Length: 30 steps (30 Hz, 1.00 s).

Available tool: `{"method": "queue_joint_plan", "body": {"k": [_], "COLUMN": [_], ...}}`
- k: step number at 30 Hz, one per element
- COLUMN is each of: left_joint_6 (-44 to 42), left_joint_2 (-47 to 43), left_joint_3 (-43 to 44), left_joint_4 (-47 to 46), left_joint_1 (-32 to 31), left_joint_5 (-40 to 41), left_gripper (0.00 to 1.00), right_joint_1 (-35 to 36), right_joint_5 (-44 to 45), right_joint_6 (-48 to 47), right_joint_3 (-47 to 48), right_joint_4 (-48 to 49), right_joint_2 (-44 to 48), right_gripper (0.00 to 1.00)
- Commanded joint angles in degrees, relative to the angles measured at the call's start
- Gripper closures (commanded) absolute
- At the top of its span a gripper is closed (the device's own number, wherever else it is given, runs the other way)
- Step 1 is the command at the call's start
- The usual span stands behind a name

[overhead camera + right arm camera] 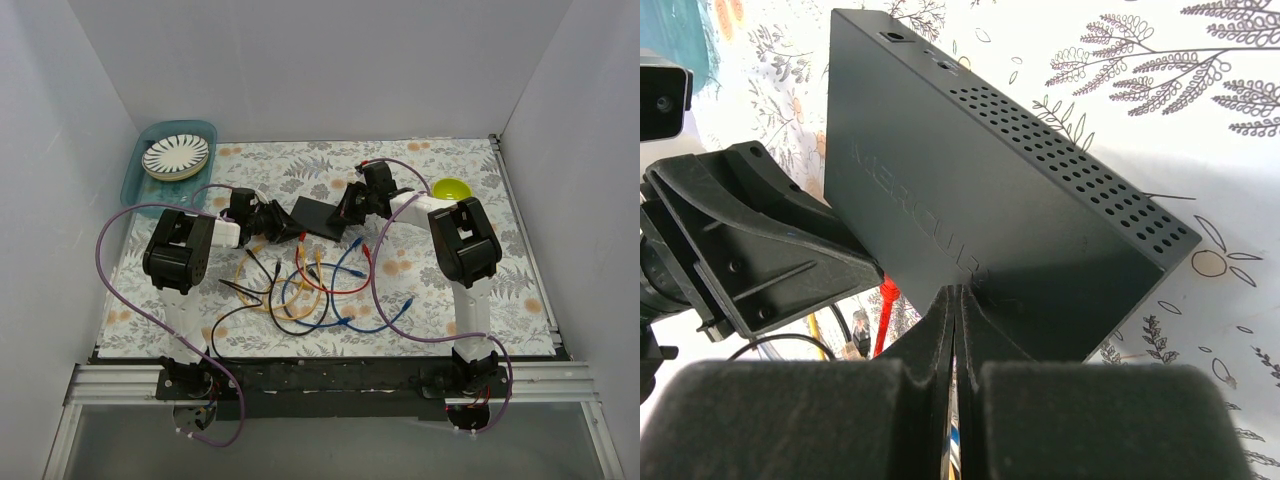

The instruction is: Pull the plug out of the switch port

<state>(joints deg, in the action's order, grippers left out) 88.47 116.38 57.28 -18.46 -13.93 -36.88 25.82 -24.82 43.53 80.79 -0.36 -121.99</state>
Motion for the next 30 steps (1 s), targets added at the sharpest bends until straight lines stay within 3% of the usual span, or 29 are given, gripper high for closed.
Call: {"method": "queue_joint_plan", "body": {"k": [1, 5, 9, 19, 24, 30], "left_joint_6": [-1.80, -2.59, -3.56, -5.76, -5.06, -5.67], "left_joint_2": [1.31, 1.22, 0.69, -0.18, 0.08, -0.01], "left_joint_3": [-0.94, -1.20, -2.08, -2.78, -2.08, -2.25], "left_joint_4": [7.12, 7.73, 8.61, 10.63, 10.55, 10.46], "left_joint_1": [-0.92, -0.92, -0.92, -0.92, -1.01, -1.01], "left_joint_5": [1.38, 0.41, 0.06, 2.25, 3.49, 3.22], "left_gripper": [0.98, 0.96, 0.85, 0.74, 0.98, 1.00], "right_joint_1": [-0.25, -0.25, -0.25, -0.25, -0.25, 0.54], "right_joint_5": [2.85, 2.85, 2.93, 3.11, 3.20, 5.39], "right_joint_6": [-2.31, -2.31, -2.22, -2.31, -2.48, -3.71], "right_joint_3": [-2.22, -2.31, -2.39, -2.40, -2.83, -4.06], "right_joint_4": [-5.35, -5.44, -5.27, -5.44, -5.53, -5.70], "right_joint_2": [-1.23, -1.23, -1.23, -1.14, -0.70, 3.16], "right_gripper": [0.99, 0.99, 0.99, 0.99, 0.99, 0.99]}}
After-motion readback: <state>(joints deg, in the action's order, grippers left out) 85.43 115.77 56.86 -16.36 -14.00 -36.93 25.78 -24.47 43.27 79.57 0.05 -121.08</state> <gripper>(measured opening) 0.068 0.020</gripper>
